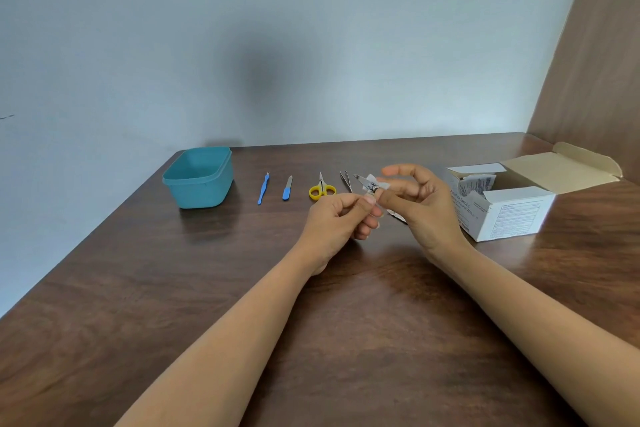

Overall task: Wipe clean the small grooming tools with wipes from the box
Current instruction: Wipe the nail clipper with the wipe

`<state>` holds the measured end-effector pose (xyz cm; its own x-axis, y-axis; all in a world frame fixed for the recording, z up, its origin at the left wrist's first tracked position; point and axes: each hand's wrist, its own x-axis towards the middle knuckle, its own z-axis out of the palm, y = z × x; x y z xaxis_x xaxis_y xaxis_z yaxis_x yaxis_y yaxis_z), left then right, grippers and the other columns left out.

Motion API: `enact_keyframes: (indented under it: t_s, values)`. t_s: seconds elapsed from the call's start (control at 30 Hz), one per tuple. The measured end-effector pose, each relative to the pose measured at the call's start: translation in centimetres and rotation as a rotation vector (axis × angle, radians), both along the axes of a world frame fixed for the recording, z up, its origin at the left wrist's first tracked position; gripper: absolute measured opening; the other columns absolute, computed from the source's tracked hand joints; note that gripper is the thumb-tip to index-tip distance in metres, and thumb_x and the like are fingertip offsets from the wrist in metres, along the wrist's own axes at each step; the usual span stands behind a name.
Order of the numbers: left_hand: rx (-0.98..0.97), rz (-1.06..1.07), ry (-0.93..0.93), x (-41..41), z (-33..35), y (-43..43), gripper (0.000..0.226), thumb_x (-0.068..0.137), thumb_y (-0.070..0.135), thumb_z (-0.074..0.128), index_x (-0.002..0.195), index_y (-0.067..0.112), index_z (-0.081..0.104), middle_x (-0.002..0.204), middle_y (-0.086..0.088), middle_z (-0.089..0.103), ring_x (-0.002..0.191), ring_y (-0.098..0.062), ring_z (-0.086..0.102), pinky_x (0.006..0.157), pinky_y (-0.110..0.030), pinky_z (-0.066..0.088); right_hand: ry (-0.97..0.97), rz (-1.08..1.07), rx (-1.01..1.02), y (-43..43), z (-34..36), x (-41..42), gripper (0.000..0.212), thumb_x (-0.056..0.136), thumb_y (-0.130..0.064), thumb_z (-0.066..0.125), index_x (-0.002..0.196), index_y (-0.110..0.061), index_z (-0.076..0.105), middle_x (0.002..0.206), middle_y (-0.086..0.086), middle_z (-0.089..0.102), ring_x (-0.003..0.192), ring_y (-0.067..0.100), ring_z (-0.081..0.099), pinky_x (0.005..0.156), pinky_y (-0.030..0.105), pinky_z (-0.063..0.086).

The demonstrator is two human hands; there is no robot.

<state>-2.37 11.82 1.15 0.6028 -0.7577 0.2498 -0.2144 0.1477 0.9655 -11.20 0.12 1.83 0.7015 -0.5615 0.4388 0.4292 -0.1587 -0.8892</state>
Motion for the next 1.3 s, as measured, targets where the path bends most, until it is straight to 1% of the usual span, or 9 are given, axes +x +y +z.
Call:
enact_keyframes:
  t_s: [0.2, 0.4, 0.53, 0.6, 0.77, 0.83, 0.97, 1.13, 1.3]
  values:
    - [0.021, 0.009, -0.044, 0.25, -0.05, 0.04, 0.027, 0.097, 0.023, 0.053, 0.086, 0.006, 0.071, 0.060, 0.004, 0.061, 0.052, -0.004, 0.049, 0.056, -0.018, 0.048, 0.002, -0.049, -0.015, -0.27, -0.13, 0.17, 0.028, 0.075, 0.004, 0.073, 0.095, -0.009, 0.059, 0.068, -0.003, 0.073, 0.067, 0.007, 0.067, 0.073, 0.023, 0.052]
    - [0.026, 0.024, -0.062, 0.38, -0.08, 0.09, 0.028, 0.097, 0.023, 0.054, 0.088, 0.004, 0.072, 0.056, 0.006, 0.058, 0.050, -0.005, 0.047, 0.054, -0.017, 0.046, 0.025, 0.023, -0.043, -0.10, -0.31, 0.22, 0.029, 0.078, 0.003, 0.070, 0.103, -0.012, 0.063, 0.084, 0.000, 0.076, 0.080, 0.011, 0.070, 0.077, 0.026, 0.053]
    - [0.031, 0.020, -0.066, 0.34, -0.11, 0.06, 0.026, 0.096, 0.023, 0.054, 0.085, 0.007, 0.072, 0.055, 0.008, 0.058, 0.050, -0.005, 0.046, 0.055, -0.017, 0.045, 0.004, -0.049, -0.035, -0.40, -0.26, 0.22, 0.029, 0.074, 0.002, 0.075, 0.094, -0.015, 0.064, 0.071, 0.000, 0.074, 0.071, 0.010, 0.069, 0.075, 0.027, 0.053]
    - [0.032, 0.019, -0.066, 0.33, -0.09, 0.08, 0.026, 0.096, 0.023, 0.054, 0.085, 0.007, 0.072, 0.055, 0.008, 0.058, 0.050, -0.005, 0.046, 0.054, -0.016, 0.044, 0.003, -0.058, -0.043, -0.46, -0.32, 0.28, 0.029, 0.074, 0.001, 0.076, 0.095, -0.016, 0.064, 0.071, -0.001, 0.074, 0.071, 0.011, 0.068, 0.075, 0.027, 0.053]
    - [0.032, 0.023, -0.081, 0.28, -0.02, 0.13, 0.027, 0.096, 0.024, 0.055, 0.087, 0.007, 0.072, 0.057, 0.005, 0.058, 0.050, -0.005, 0.046, 0.054, -0.014, 0.043, 0.015, 0.004, -0.082, -0.28, -0.57, 0.36, 0.031, 0.079, 0.000, 0.071, 0.104, -0.018, 0.064, 0.092, 0.004, 0.075, 0.085, 0.015, 0.070, 0.084, 0.033, 0.054]
    - [0.032, 0.024, -0.077, 0.35, -0.07, 0.09, 0.027, 0.096, 0.025, 0.055, 0.086, 0.007, 0.073, 0.058, 0.005, 0.058, 0.050, -0.005, 0.046, 0.055, -0.015, 0.044, 0.011, 0.007, -0.063, -0.35, -0.54, 0.41, 0.030, 0.078, 0.001, 0.072, 0.102, -0.015, 0.064, 0.088, 0.003, 0.076, 0.082, 0.014, 0.070, 0.081, 0.031, 0.054]
    - [0.032, 0.014, -0.068, 0.45, -0.25, 0.06, 0.025, 0.096, 0.024, 0.055, 0.084, 0.012, 0.073, 0.056, 0.007, 0.060, 0.050, -0.005, 0.047, 0.056, -0.017, 0.045, 0.004, -0.029, 0.012, -0.60, -0.58, 0.47, 0.029, 0.072, -0.001, 0.076, 0.096, -0.010, 0.062, 0.070, 0.002, 0.073, 0.070, 0.015, 0.065, 0.071, 0.025, 0.051]
    - [0.024, 0.010, -0.053, 0.38, -0.15, 0.08, 0.024, 0.096, 0.023, 0.055, 0.085, 0.010, 0.072, 0.057, 0.006, 0.061, 0.050, -0.005, 0.047, 0.056, -0.017, 0.046, 0.013, 0.033, -0.014, -0.21, -0.62, 0.48, 0.033, 0.079, 0.003, 0.070, 0.108, -0.011, 0.063, 0.087, 0.001, 0.076, 0.081, 0.010, 0.069, 0.078, 0.024, 0.052]
    - [0.029, 0.012, -0.058, 0.42, -0.14, 0.08, 0.024, 0.096, 0.023, 0.054, 0.085, 0.013, 0.073, 0.058, 0.007, 0.062, 0.051, -0.005, 0.047, 0.056, -0.016, 0.045, -0.011, -0.038, 0.017, -0.46, -0.43, 0.43, 0.030, 0.073, 0.002, 0.076, 0.099, -0.007, 0.063, 0.075, 0.001, 0.075, 0.075, 0.010, 0.069, 0.074, 0.024, 0.053]
